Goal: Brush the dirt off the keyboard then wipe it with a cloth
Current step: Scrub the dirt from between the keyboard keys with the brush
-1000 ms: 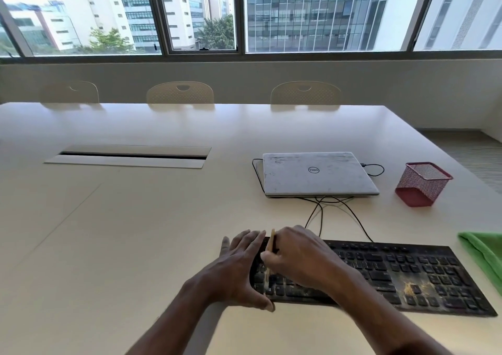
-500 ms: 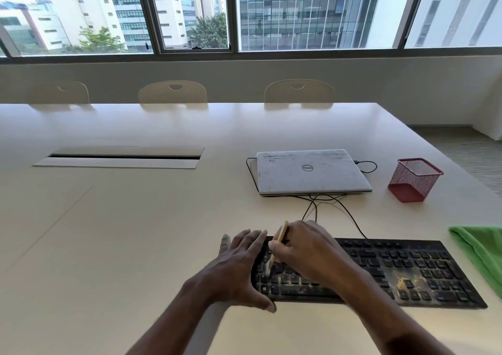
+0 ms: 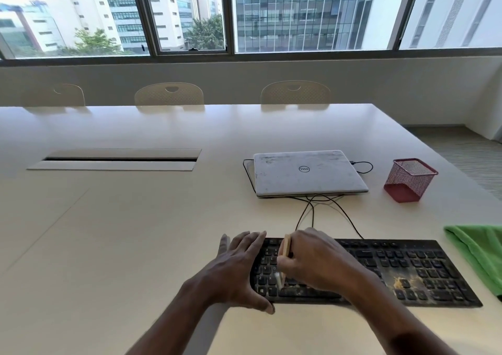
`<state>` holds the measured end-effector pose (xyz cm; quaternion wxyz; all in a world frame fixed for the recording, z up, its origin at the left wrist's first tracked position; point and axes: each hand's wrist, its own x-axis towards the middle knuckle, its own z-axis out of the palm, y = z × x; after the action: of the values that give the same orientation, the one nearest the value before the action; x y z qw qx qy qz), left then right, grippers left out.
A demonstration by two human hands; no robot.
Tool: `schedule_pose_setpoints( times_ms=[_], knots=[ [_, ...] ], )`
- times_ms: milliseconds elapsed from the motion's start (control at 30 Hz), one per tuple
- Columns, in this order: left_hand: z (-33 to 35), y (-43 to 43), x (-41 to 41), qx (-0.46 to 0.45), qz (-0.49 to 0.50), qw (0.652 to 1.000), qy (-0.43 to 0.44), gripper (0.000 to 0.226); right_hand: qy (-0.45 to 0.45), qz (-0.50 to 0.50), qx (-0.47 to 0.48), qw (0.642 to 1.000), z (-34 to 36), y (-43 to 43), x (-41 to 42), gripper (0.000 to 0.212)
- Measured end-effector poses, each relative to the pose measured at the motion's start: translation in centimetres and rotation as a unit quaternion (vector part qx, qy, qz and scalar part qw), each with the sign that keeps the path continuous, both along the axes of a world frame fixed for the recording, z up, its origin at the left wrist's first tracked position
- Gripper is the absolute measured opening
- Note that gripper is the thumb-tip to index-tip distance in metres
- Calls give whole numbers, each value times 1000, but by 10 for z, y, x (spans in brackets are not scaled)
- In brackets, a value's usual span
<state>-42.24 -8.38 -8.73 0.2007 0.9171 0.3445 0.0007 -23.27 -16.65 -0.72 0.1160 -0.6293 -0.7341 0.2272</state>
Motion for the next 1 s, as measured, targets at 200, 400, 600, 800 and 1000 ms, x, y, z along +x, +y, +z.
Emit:
schedule_pose_setpoints(
  times_ms=[200,400,600,800,1000],
  knots=[
    [2,-1,4,1,-5,1000,3,147,18,-17,36,999,-1,1,0,31],
    [-2,0,4,1,-5,1000,4,148,48,-30,53,997,0,0,2,32],
    [-2,1,4,-13,-3,1000,2,147,58,69,5,996,1,-3,-6,19],
    [-1,0,3,-7,-2,1000,-9,149,-3,88,-2,996,17,-1,12,13],
    [0,-1,3,-7,-5,1000,-5,148,-14,105,-46,993,14,-3,17,13]
  ],
)
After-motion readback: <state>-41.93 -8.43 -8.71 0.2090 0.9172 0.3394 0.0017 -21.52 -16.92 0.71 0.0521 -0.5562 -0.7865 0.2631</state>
